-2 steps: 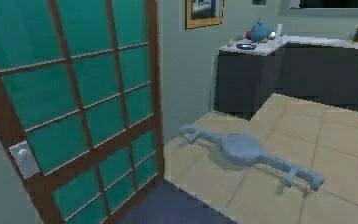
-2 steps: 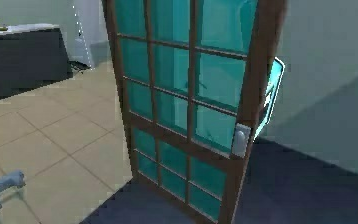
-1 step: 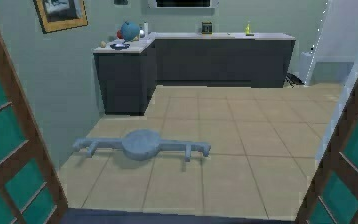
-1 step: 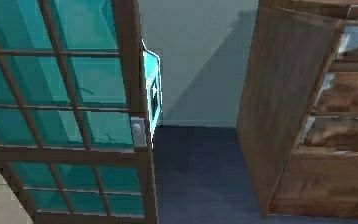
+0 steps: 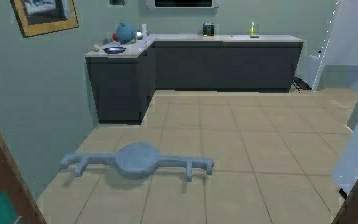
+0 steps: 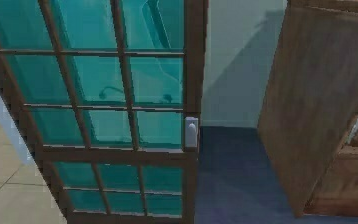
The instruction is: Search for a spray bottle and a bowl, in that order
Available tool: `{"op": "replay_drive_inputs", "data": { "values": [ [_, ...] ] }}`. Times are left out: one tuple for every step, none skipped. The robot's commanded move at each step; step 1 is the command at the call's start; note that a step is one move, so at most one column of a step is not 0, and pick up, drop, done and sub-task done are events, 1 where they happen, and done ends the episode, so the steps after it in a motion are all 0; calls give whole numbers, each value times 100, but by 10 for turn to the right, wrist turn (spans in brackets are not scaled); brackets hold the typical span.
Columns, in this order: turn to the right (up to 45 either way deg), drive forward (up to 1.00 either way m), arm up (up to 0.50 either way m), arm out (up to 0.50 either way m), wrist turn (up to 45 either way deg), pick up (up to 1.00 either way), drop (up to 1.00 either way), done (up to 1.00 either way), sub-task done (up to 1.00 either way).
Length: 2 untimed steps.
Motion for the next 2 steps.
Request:
{"op": "replay_drive_inputs", "data": {
  "values": [
    [240,0,0,0,0,0,0,0,0],
    [0,100,0,0,0,0,0,0,0]
  ]
}}
